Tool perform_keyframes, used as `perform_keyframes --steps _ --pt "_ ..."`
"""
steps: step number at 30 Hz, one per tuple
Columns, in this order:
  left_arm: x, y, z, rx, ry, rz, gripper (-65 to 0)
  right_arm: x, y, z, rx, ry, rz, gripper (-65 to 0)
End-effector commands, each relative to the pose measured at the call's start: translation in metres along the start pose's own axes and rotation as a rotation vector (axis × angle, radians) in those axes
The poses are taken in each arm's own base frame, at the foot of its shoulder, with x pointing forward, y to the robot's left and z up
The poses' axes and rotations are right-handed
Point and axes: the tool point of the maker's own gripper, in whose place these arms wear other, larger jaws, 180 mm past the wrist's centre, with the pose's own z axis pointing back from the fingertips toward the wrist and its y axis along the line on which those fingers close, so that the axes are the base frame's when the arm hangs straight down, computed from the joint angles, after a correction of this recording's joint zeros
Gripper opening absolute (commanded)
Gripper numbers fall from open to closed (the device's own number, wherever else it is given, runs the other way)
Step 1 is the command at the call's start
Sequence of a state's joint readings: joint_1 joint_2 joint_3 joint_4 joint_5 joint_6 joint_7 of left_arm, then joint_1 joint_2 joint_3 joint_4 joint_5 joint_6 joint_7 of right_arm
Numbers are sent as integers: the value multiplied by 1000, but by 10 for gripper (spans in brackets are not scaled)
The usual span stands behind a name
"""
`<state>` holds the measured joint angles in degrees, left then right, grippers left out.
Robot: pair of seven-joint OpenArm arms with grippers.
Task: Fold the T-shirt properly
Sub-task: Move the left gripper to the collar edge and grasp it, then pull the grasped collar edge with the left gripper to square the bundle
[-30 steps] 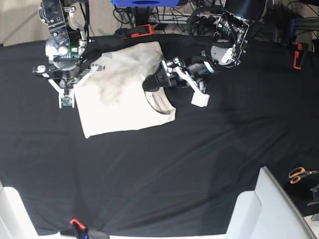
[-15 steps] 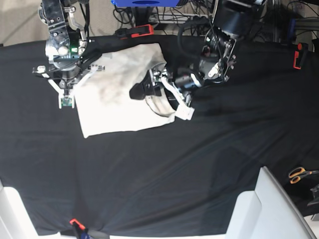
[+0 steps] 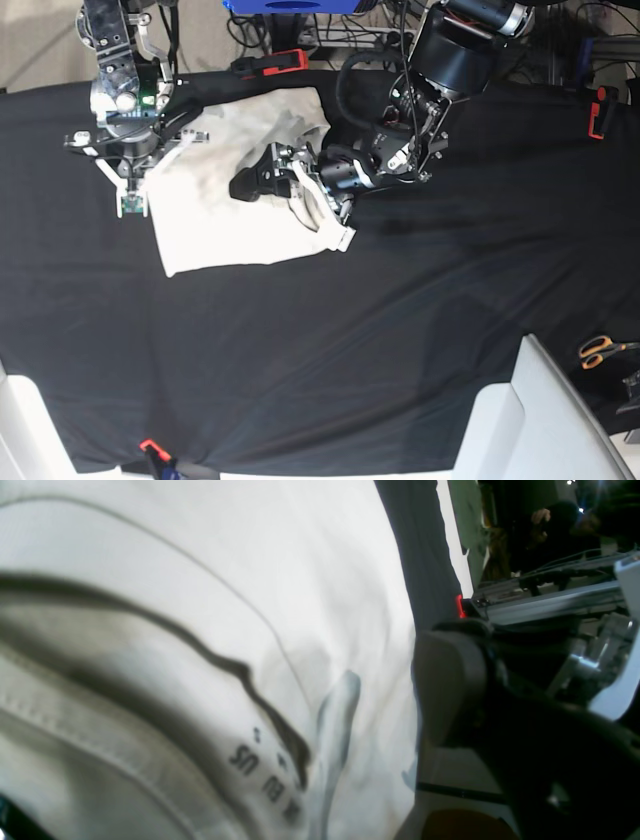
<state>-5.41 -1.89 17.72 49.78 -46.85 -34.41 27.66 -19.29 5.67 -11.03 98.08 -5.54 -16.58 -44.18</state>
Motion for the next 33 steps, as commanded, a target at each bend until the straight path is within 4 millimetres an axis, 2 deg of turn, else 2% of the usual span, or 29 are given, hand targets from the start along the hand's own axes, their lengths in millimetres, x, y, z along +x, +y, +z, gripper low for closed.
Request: perform_keyframes --steps 1,3,11,16,21,25,30,33 --pt "-21 5 -3 33 68 17 -109 12 -5 3 -14 -43 -5 -648" --pt "-21 5 -3 33 68 17 -201 12 -5 3 -14 -43 -5 -648" --pt "-21 4 -4 32 70 14 -647 12 -5 3 -14 -43 -5 -648" --pt "-11 2 -5 27 59 0 -650 12 -14 1 -34 -40 -21 -648" --pt "11 0 -7 21 45 -40 -650 12 -30 -1 -69 -36 -50 -648" --pt "23 -6 -7 21 118 -100 -650 11 -35 -1 -82 -33 -60 -648" --pt "52 4 6 147 140 -178 -650 11 -36 -2 -83 -33 -61 -648" --pt "51 16 14 214 253 -261 -650 12 -36 -2 -84 -36 -62 -648"
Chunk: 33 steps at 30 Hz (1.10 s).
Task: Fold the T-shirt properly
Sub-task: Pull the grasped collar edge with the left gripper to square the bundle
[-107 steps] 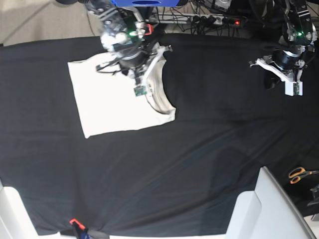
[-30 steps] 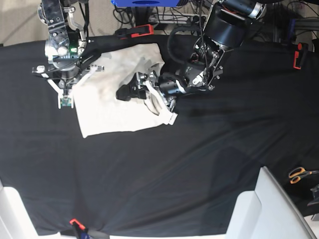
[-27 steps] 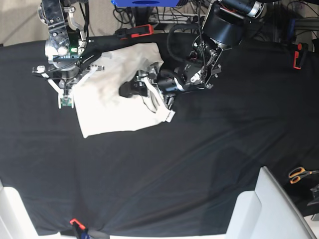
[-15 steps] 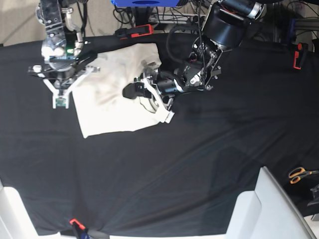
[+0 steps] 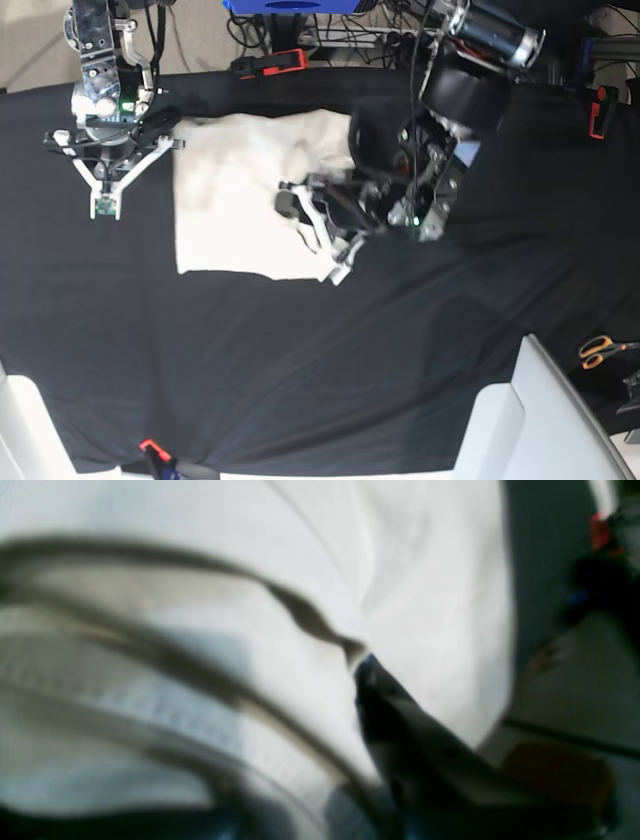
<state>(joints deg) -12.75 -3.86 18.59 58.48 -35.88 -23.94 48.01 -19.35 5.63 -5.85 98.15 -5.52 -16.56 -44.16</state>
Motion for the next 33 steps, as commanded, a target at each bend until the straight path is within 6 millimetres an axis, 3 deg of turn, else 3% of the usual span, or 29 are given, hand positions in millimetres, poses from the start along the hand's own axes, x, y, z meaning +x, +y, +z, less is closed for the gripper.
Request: perform_keyframes --steps 1,8,16,22,27,33 --pt "17 1 6 11 -14 -41 -650 14 -5 2 -15 -46 -5 -648" --pt "12 23 15 144 232 -387 -650 15 -4 2 -13 -49 -7 -648" --pt "39 40 21 315 339 -675 -650 15 0 3 -6 -47 -17 -648" --pt "54 39 18 453 427 -956 -650 14 0 3 -6 -46 -17 -648" --pt "72 14 5 476 435 -1130 -650 14 0 3 -6 -44 -16 -648" --pt "79 -17 -17 452 385 -1310 -650 12 0 3 -6 -41 -15 -648"
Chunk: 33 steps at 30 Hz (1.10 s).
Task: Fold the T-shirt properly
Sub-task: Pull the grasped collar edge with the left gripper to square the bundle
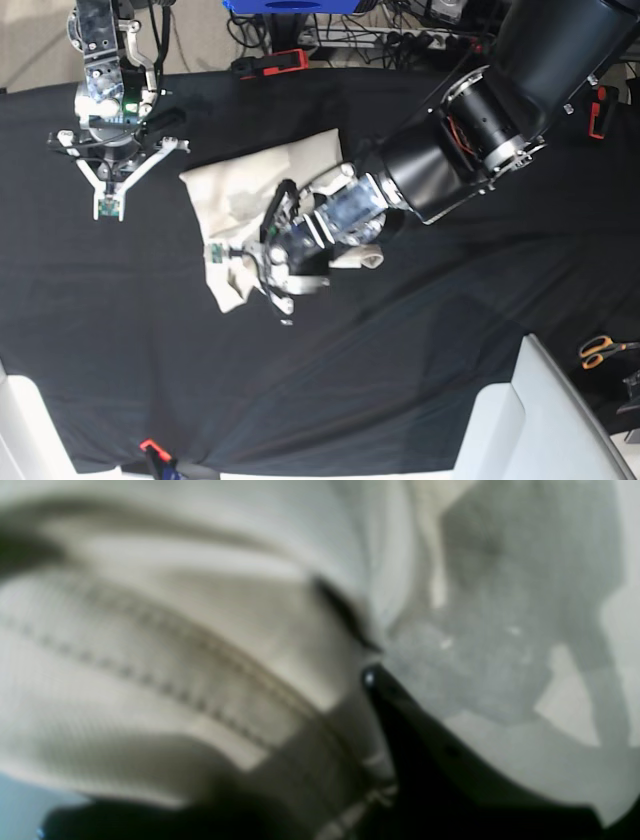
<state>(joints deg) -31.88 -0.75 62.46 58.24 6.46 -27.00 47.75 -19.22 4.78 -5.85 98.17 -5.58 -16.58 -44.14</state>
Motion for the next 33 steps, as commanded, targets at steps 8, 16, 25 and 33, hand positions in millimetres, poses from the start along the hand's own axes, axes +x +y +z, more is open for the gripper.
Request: perform_keyframes --steps 8,16,25,33 --pt "33 3 0 25 -72 -67 -650 12 -6 2 -15 -43 -5 -648" --pt "47 4 2 28 -118 -88 -650 13 -6 2 -16 -44 -4 -648" --pt "49 -14 0 -23 -108 -182 -650 14 -7 2 -17 -45 -3 -648" --pt "45 -14 0 -22 -101 -181 -650 12 -6 2 -16 -42 -4 -648"
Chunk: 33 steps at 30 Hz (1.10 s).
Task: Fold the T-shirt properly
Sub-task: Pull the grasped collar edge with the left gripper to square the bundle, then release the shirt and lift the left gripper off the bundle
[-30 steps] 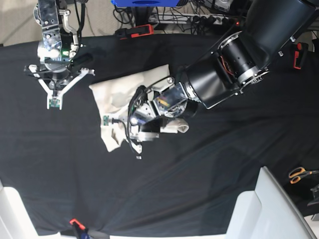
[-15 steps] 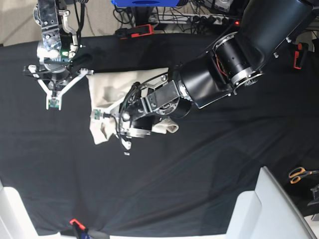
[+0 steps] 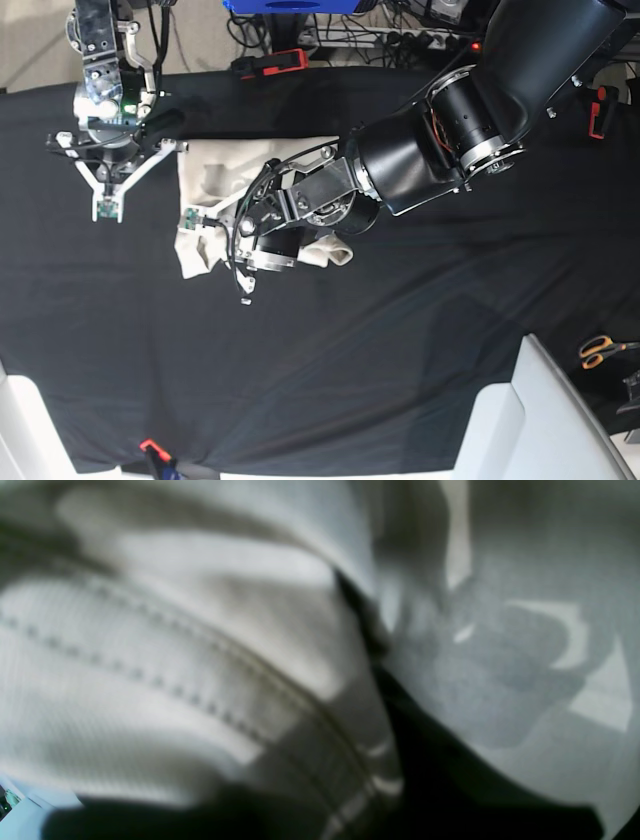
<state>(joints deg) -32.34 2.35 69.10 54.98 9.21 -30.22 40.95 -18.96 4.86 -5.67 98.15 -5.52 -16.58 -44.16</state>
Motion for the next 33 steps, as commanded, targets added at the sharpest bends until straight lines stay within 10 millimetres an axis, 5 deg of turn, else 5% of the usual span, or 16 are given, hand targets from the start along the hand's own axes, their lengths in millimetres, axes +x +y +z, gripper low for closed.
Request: perform_keyframes --steps 1,8,17,21,33 --pt "8 17 7 31 -22 -6 -650 10 -5 2 -14 -38 -1 -648" --pt "2 50 18 91 0 -27 -650 9 -5 3 -14 -37 0 -648" --pt "-17 62 16 97 50 -12 -211 9 -5 3 -14 -37 0 -648" --pt "-26 64 14 93 73 -1 -97 9 -5 3 -14 -37 0 -648" --pt "-31 129 44 214 93 -20 -72 8 -2 3 -8 -35 5 -648"
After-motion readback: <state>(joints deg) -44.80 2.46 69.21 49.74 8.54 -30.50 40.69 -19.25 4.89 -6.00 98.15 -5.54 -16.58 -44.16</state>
